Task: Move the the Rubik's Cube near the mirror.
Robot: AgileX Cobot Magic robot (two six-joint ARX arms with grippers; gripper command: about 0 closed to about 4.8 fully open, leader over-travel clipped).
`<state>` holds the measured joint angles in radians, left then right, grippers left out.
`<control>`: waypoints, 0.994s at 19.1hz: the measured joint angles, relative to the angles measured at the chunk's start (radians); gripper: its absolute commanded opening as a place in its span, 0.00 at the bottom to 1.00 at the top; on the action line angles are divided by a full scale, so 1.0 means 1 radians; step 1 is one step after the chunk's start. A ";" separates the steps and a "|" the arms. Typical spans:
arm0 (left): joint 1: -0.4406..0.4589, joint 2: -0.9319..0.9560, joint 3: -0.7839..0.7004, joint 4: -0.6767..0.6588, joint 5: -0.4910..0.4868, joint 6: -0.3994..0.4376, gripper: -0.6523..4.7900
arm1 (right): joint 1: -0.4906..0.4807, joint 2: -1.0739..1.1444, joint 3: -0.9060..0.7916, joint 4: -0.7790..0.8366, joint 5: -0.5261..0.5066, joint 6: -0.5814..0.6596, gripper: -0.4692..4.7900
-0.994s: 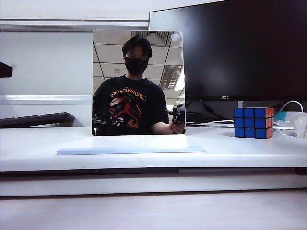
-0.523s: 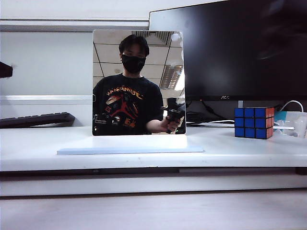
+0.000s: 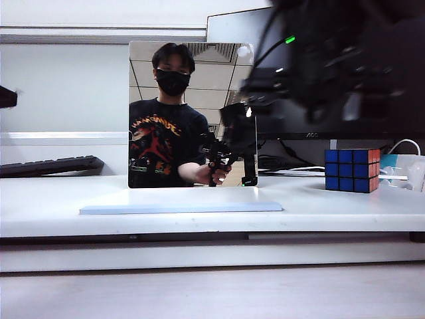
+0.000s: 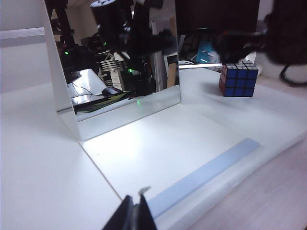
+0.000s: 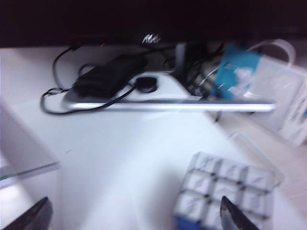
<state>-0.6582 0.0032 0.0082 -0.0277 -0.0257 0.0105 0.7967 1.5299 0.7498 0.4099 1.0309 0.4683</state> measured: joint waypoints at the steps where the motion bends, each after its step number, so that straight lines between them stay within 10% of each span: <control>1: 0.000 0.000 0.000 0.000 0.000 0.000 0.16 | 0.004 0.017 0.014 0.000 0.010 0.021 1.00; 6: 0.000 0.000 0.000 0.000 0.000 0.000 0.16 | -0.027 0.033 0.024 -0.111 0.130 0.127 1.00; 16: 0.000 0.000 0.000 0.000 0.000 0.000 0.16 | -0.154 0.143 0.023 -0.200 0.018 0.307 1.00; 19: 0.000 0.000 0.000 0.000 0.000 0.000 0.16 | -0.175 0.165 0.023 -0.174 0.011 0.318 0.61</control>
<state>-0.6586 0.0032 0.0082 -0.0277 -0.0257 0.0105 0.6220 1.6951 0.7731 0.2356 1.0416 0.7860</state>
